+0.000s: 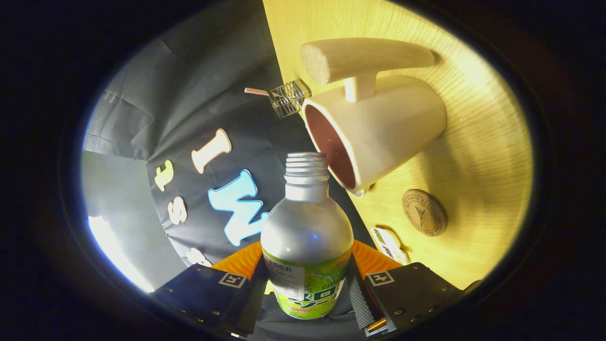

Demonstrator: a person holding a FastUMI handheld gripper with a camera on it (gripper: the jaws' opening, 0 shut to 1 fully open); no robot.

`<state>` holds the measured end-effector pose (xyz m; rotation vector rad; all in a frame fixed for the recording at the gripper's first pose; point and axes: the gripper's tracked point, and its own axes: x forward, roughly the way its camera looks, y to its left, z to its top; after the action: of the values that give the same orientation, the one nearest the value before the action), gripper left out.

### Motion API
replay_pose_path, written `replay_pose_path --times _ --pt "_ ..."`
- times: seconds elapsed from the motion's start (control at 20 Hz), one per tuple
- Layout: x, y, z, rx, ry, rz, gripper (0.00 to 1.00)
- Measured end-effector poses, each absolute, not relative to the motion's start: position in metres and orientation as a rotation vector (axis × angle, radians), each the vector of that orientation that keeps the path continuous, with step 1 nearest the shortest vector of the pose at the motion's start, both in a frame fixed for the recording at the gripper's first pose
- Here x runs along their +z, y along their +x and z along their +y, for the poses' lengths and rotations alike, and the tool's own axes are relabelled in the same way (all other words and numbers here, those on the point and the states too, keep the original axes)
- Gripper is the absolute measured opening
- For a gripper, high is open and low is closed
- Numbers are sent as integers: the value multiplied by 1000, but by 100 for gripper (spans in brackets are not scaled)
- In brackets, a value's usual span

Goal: Take the bottle from table, then pour the juice into the cup, finally place the bottle on the coaster

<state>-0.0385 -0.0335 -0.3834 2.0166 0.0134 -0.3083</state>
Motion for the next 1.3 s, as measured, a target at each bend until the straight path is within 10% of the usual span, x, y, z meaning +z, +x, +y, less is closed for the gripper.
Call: replay_pose_path --times 1.3 --pt "-383 -40 -16 -175 1033 169 77"
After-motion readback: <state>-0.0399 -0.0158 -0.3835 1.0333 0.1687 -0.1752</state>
